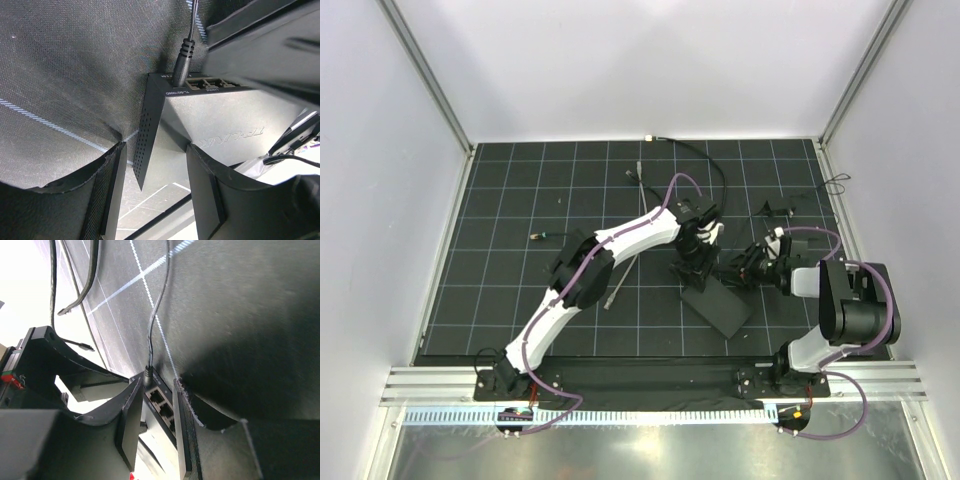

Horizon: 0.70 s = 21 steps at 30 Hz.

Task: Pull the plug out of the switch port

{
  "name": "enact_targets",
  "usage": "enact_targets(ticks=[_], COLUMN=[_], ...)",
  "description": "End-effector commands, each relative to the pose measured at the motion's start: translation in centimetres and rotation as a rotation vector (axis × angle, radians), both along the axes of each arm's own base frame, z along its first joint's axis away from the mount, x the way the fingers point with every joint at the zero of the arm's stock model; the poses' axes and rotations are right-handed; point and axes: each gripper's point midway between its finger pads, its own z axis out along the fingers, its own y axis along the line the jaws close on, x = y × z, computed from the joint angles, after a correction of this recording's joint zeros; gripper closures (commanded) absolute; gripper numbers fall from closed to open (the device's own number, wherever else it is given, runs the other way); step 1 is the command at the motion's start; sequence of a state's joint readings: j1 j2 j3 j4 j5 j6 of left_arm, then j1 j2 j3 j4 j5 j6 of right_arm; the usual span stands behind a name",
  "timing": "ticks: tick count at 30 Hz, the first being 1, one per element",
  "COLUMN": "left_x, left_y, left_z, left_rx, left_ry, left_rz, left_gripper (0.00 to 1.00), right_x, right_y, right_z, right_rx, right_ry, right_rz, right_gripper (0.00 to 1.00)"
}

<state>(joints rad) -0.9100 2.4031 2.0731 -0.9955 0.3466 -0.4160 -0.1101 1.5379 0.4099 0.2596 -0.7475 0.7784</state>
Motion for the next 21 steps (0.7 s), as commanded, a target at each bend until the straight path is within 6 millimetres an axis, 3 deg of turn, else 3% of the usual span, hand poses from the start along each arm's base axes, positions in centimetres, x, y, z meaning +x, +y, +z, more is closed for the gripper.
enact_targets(ticks=[1, 11, 21], left_x=[-0.1, -0.5, -0.5], left_y=[0.8, 1.2, 1.3], left_z=[-0.6, -1.3, -1.4], left_rx=[0.058, 0.097, 0.096], left_ry=[-0.003, 0.026, 0.028], left_rz=[-0.006, -0.004, -0.008], left_gripper=[0.46, 0.47, 0.48], right_x=[1.7, 1.7, 1.3], right_y=[0.9, 1.3, 1.5], right_z=[0.9, -0.4, -1.5], right_rx=[0.013, -0.004, 0.007], right_ry=[-0.073, -0.053, -0.03], right_rz=[0.017, -0.007, -0.015], right_gripper=[0.62, 0.67, 0.82])
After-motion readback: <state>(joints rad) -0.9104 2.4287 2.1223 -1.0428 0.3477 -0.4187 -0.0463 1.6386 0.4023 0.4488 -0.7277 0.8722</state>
